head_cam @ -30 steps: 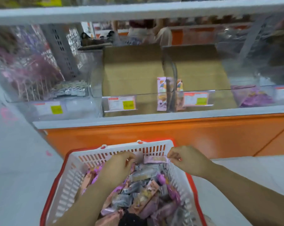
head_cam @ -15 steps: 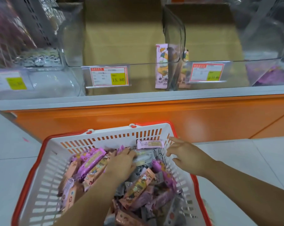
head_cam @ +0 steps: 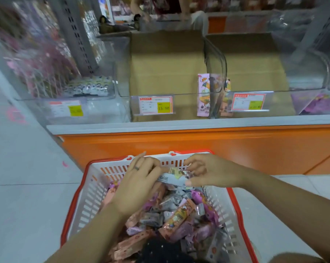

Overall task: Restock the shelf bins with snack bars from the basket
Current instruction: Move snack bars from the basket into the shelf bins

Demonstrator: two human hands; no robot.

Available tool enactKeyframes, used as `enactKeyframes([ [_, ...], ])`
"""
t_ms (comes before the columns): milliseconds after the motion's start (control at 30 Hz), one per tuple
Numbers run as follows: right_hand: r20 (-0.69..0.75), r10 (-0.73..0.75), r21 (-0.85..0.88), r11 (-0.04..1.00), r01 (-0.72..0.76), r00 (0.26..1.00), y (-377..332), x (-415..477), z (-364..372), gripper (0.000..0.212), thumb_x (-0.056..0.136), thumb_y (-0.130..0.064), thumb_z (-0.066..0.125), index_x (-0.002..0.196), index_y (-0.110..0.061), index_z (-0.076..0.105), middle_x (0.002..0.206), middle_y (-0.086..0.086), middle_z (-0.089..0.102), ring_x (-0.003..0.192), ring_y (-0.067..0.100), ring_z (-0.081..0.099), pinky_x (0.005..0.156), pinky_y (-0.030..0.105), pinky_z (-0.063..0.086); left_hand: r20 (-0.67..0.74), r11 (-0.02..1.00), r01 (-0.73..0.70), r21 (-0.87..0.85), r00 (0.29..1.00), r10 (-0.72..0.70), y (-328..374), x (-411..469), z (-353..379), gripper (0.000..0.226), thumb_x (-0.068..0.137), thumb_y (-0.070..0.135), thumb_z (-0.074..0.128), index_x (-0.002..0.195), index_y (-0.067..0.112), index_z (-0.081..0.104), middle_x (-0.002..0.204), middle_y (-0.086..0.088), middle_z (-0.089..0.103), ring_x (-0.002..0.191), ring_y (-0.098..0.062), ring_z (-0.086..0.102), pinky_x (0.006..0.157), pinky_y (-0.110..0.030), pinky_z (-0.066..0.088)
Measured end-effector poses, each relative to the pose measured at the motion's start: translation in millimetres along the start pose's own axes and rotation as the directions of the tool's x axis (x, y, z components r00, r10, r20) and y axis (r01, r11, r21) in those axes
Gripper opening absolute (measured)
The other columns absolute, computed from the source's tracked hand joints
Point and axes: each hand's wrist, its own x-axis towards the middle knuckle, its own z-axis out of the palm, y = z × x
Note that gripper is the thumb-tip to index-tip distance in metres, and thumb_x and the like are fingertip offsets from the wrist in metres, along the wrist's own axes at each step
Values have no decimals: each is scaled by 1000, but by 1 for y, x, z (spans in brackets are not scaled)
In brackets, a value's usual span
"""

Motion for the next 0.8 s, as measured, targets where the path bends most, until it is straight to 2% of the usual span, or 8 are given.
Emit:
enactKeyframes([
  [133,-79,-124,-84,990,117,989,-60,-14,-4,36,77,-38,75,109,-26,62,103,-12,61,86,-10,56,74,9,46,-90,996,-45,80,995,53,-7,5,-53,22,78,19,55,99,15,55,99,1,41,87,-19,48,110,-38,24],
  [233,-174,-190,-105,979,173,966,-98,-22,-3,26,76,-30,78,98,-22,66,90,-12,62,70,-15,55,67,10,45,-140,994,-23,105,989,38,-13,8,-86,27,78,19,57,105,19,54,99,2,41,88,-19,47,110,-35,23],
  [333,-270,-223,-116,973,199,937,-127,-28,0,22,76,-26,78,94,-19,67,84,-10,61,64,-12,55,64,9,46,-189,996,28,86,982,-11,-19,10,-116,31,83,33,59,112,23,53,102,3,42,90,-19,48,104,-37,31],
  [467,-419,-246,-99,969,225,874,-160,-27,1,18,77,-23,77,88,-18,64,78,-5,57,55,-6,52,61,12,46,-269,946,285,-154,909,-318,-16,12,-156,31,82,46,61,105,25,59,101,10,42,96,-9,49,89,-19,36],
  [533,-484,-255,-72,965,252,837,-179,-22,4,17,76,-21,78,84,-16,63,72,-4,57,53,-5,52,56,10,43,-181,791,439,-425,815,-550,-9,14,-173,14,84,41,64,91,31,58,97,16,47,91,-2,55,83,-12,40],
  [600,-539,-263,-52,959,280,800,-194,-14,11,20,74,-21,79,84,-12,64,68,-4,57,51,-6,53,52,10,42,-19,569,526,-633,724,-690,-6,19,-182,7,88,34,62,88,38,57,100,17,59,88,-4,64,79,-20,49],
  [667,-591,-276,-67,953,295,758,-206,-1,18,23,72,-27,81,81,-16,63,67,-6,56,53,-7,51,51,10,41,105,369,560,-741,641,-760,-8,25,-190,10,91,31,59,98,38,57,104,14,62,84,-6,68,77,-32,56],
  [800,-629,-287,-67,946,318,722,-219,30,24,28,70,-33,81,75,-27,54,66,-9,55,55,-2,48,56,20,43,237,72,501,-863,526,-817,-26,36,-200,29,91,28,59,119,26,53,111,6,58,83,-11,71,73,-31,58],
])
